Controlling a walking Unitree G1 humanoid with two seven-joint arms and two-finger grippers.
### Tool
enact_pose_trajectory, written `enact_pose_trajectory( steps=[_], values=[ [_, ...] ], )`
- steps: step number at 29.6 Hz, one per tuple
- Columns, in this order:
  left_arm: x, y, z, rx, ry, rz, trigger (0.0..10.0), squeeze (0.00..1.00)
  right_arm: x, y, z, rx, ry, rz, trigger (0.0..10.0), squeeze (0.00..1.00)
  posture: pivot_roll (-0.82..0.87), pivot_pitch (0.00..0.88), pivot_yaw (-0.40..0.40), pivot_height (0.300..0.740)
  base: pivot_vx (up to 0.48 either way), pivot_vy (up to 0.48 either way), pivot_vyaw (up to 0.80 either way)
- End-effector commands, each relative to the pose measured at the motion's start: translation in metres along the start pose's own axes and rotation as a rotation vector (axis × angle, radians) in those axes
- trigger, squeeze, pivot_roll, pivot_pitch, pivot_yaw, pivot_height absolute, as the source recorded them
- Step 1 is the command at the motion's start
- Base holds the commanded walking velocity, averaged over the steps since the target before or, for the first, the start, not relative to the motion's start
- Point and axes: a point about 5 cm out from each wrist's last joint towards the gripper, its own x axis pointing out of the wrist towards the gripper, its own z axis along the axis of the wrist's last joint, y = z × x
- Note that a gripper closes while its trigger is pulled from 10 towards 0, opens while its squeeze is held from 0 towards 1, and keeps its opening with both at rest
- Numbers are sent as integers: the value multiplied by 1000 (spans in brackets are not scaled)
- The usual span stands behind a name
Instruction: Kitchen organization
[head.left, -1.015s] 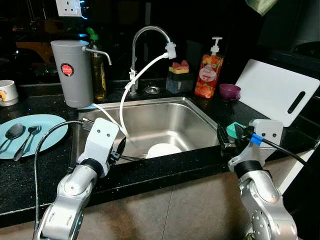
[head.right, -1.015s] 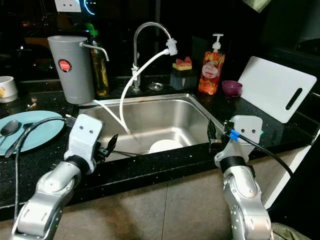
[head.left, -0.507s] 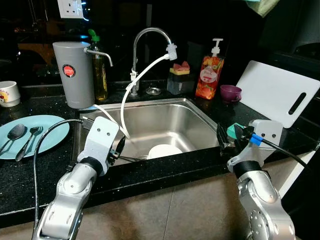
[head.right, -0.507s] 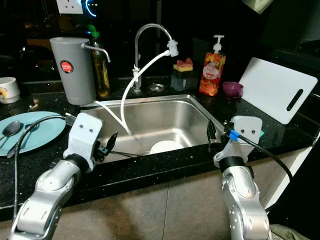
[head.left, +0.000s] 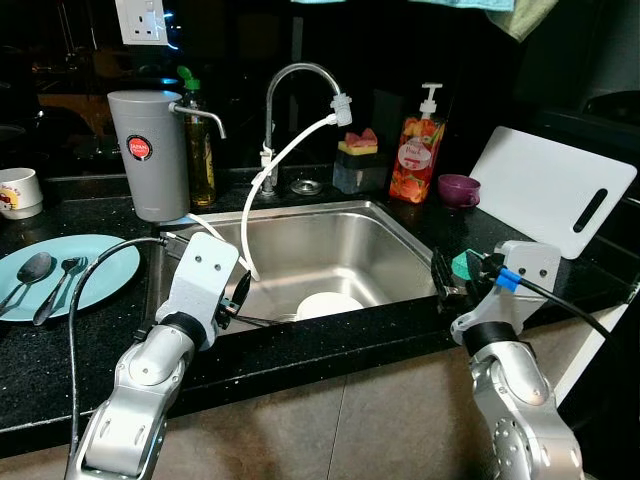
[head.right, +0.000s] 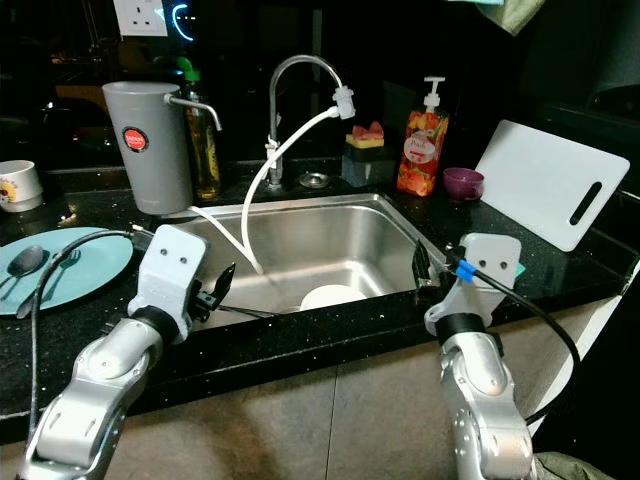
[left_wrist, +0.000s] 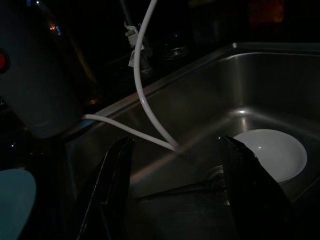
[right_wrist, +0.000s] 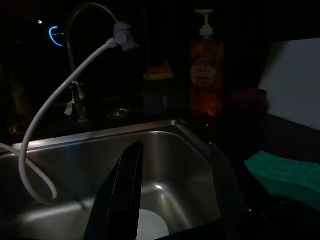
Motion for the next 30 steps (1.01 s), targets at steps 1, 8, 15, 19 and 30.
enact_pose_trajectory(
  steps=[1,8,15,19,30],
  values=[
    [-2,0,-1,17,-2,7,10000,0,3,0,0,9,-6,0,10000,0,187,0,-72,740,0,0,0],
    [-4,2,0,20,-4,16,10000,0,6,-2,1,29,-4,-1,10000,0,191,0,-81,740,0,0,0],
    [-6,1,-2,7,6,14,10000,0,6,-5,1,30,-4,-18,10000,0,193,8,-87,740,0,0,0],
    [-5,1,-3,-5,7,23,10000,0,7,-3,1,22,-3,-1,10000,0,189,0,-78,740,0,0,0],
    [2,-3,-3,-12,-7,18,10000,0,7,-1,-1,22,-2,4,10000,0,173,0,-80,740,0,0,0]
  ],
)
